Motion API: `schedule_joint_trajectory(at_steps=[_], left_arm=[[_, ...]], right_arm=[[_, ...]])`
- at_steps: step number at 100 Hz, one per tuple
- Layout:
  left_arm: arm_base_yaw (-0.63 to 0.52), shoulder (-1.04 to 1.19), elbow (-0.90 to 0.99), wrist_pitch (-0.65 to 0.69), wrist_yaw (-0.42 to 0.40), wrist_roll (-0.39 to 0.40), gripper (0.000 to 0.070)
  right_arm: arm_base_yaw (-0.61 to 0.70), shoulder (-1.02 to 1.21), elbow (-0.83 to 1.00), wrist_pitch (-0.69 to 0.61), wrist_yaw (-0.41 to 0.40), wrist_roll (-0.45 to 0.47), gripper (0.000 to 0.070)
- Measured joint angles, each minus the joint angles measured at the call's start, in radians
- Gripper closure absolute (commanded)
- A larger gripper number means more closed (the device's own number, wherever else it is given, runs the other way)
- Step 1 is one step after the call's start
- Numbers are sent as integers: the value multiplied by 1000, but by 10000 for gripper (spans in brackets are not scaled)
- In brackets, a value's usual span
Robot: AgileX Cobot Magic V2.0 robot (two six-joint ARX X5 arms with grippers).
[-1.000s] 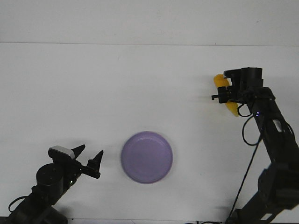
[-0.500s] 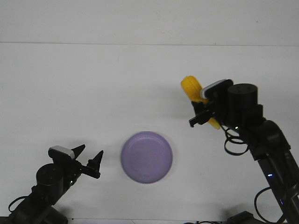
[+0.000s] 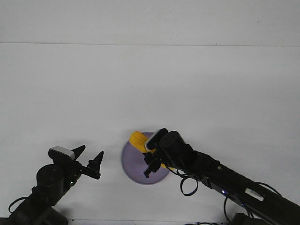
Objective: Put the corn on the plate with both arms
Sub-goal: 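Lift the corn with the right gripper and carry it over the plate, then lower the corn onto the plate and open the right gripper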
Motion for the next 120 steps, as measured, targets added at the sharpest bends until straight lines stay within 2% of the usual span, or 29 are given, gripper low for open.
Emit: schedule_joint_trajectory(at_steps=[24, 38, 43, 54, 58, 84, 101, 120], left_arm=[[0, 0, 0, 0, 0, 0, 196], [0, 0, 0, 0, 0, 0, 196], [0, 0, 0, 0, 0, 0, 196], [0, 0, 0, 0, 0, 0, 196], [0, 0, 0, 0, 0, 0, 196], [0, 0, 0, 0, 0, 0, 196], [0, 0, 0, 2, 0, 0, 196], [0, 0, 0, 5, 0, 0, 196]], right_arm=[[29, 154, -11, 87, 6, 24, 461], [29, 214, -11, 92, 10, 24, 453], [29, 222, -11, 93, 10, 24, 403], [29, 224, -11, 100, 10, 24, 207], [29, 224, -11, 101, 10, 24, 171], [21, 204, -11, 91, 18, 24, 159], [11, 29, -11, 77, 100, 3, 160], [-29, -301, -6, 35, 330, -61, 160]])
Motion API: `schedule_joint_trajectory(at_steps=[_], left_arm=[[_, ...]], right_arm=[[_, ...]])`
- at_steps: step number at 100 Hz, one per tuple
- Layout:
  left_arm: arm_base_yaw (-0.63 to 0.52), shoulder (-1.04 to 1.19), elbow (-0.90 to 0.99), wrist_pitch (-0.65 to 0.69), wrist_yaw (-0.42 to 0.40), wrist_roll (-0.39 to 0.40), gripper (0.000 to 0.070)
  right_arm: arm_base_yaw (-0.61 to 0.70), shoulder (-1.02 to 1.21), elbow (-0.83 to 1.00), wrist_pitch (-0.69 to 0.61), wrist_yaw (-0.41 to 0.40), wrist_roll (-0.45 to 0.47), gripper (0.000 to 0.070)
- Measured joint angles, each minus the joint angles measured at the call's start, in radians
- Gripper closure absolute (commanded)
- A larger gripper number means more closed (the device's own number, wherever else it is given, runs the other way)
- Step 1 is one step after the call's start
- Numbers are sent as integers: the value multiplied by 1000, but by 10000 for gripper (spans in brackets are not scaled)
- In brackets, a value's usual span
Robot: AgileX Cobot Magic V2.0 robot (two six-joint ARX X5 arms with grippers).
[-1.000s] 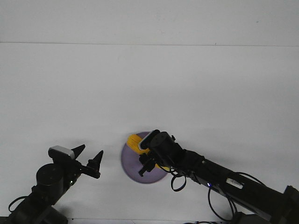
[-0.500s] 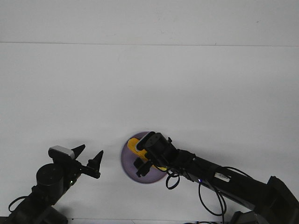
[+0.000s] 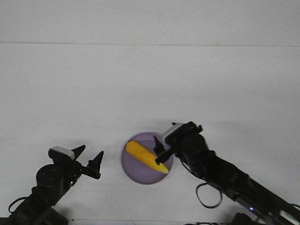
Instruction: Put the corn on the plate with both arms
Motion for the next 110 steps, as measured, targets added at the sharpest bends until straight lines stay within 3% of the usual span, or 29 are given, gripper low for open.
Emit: schedule_joint_trajectory(at_steps=[11, 23, 52, 55, 58, 60, 68, 70, 110], left_arm=[[0, -10, 0, 3, 0, 0, 196], [0, -29, 0, 12, 0, 1, 196], [0, -58, 0, 22, 0, 9, 199], [0, -58, 0, 22, 0, 10, 210], [0, -58, 0, 22, 0, 11, 249], [0, -58, 0, 22, 0, 11, 300], [0, -58, 0, 22, 0, 19, 641], [0, -58, 0, 23, 0, 20, 700], [0, -71, 0, 23, 0, 26, 684]], right_arm=[[-39, -170, 0, -63, 117, -32, 160], [-82, -332, -60, -93, 173, -42, 160], [-89, -649, -328, -168, 173, -28, 168], [-89, -670, -340, -170, 171, -26, 191], [-89, -687, -345, -174, 169, -23, 261], [-89, -696, -346, -178, 169, -22, 352], [-89, -711, -346, -186, 169, -12, 694], [-89, -711, -346, -191, 169, -12, 700], [-89, -708, -346, -220, 169, -12, 698]])
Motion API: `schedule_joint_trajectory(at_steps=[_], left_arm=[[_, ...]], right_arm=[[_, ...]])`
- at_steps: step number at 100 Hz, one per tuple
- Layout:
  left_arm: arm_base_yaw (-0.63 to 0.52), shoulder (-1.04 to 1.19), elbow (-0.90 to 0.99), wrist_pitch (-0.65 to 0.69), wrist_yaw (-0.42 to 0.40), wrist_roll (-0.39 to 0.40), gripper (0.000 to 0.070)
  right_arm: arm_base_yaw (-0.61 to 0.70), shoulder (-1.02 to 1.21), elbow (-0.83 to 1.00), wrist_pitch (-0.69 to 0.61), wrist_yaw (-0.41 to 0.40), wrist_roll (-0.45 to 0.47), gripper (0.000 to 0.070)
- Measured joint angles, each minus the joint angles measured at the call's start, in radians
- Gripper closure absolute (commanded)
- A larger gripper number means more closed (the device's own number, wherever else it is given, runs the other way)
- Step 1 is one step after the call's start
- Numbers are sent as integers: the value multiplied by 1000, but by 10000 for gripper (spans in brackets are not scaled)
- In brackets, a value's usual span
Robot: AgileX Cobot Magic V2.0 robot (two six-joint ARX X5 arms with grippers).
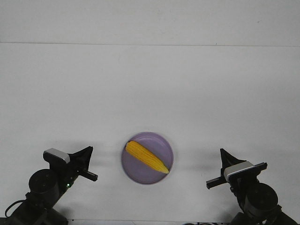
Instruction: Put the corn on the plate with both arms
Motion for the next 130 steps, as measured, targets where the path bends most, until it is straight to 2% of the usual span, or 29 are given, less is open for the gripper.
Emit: schedule_joint_trajectory(at_steps=[42, 53, 73, 94, 130], left_arm=[[0, -2, 0, 0, 0, 2, 684], [12, -14, -2, 1, -39, 69, 684], [210, -158, -172, 153, -23, 240, 684], [433, -340, -392, 180, -22, 296, 684], [476, -381, -464, 273, -22, 311, 684]], right_arm=[[0, 0, 0, 0, 0, 0, 698], [0, 0, 0, 0, 0, 0, 698], [0, 0, 0, 0, 0, 0, 698], [0, 0, 0, 0, 0, 0, 698], [0, 0, 0, 0, 1, 0, 698]])
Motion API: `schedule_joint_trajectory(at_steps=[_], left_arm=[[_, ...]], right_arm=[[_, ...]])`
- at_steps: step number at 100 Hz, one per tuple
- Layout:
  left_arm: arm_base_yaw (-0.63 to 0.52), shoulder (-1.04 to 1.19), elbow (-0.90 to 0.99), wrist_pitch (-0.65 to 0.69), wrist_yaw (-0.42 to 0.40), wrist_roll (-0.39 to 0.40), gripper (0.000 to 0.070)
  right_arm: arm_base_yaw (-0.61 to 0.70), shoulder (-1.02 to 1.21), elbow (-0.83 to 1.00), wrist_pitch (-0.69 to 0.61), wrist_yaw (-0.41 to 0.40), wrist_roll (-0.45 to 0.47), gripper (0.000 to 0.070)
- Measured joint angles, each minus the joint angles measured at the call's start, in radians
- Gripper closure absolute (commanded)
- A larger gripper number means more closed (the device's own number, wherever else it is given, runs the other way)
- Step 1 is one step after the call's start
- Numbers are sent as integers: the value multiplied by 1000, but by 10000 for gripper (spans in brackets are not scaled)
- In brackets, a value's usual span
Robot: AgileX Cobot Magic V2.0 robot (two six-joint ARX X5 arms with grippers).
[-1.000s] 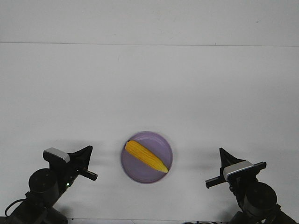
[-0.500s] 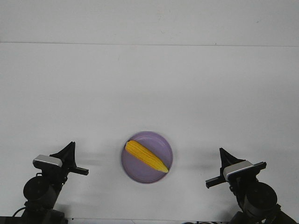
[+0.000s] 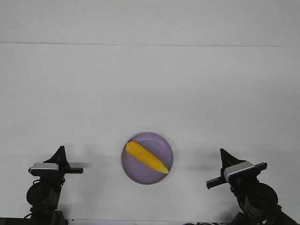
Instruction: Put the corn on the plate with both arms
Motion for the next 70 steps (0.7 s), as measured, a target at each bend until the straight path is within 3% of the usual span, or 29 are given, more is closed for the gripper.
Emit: schedule_joint_trajectory(at_steps=[70], left_arm=[[0, 0, 0, -9, 0, 5, 685]], right_arm=[[0, 0, 0, 0, 0, 0, 698]])
